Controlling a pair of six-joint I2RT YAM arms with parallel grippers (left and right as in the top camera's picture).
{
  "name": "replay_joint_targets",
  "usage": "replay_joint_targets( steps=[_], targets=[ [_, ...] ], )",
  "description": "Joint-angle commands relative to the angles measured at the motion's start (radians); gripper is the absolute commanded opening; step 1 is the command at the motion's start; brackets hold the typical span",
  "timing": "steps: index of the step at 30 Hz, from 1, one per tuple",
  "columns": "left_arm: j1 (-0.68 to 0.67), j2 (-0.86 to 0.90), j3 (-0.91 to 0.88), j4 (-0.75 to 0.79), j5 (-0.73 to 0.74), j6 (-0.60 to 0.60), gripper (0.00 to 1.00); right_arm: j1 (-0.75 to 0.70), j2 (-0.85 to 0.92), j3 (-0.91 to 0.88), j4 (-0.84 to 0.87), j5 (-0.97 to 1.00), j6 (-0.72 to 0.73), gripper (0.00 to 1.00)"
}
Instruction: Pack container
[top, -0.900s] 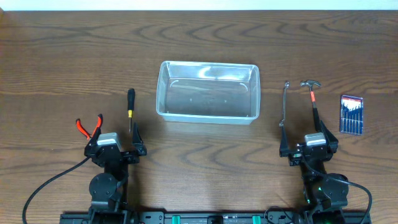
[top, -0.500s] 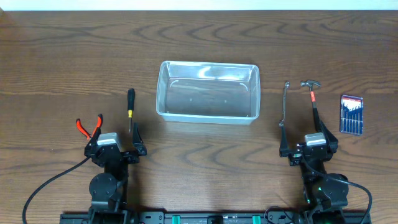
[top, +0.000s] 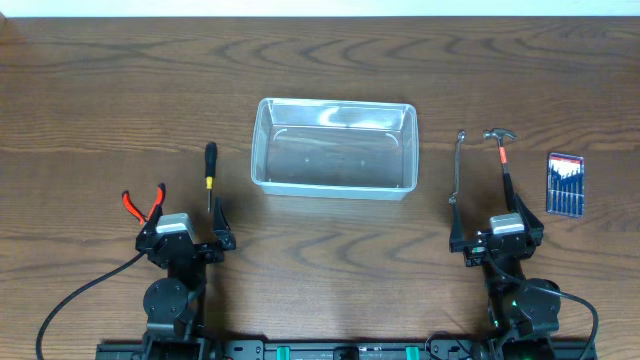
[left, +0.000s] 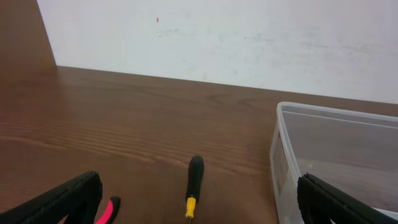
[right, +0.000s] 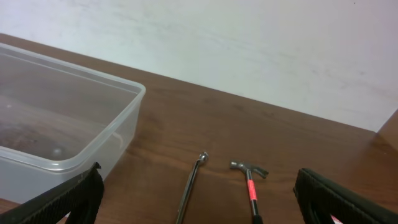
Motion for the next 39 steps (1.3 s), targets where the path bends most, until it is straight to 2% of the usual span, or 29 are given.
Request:
replay_joint_targets(
  steps=[1,39],
  targets=[
    [0.006,-0.005,-0.028,-0.025,-0.023,-0.002,0.98,-0.016,-0.006,-0.005,-0.002,-0.004,-0.002,0.99],
    [0.006,-0.005,-0.028,-0.024,-0.023,-0.002,0.98,-0.016,-0.006,-0.005,-0.003,-0.011,0.032,0.99]
  ],
)
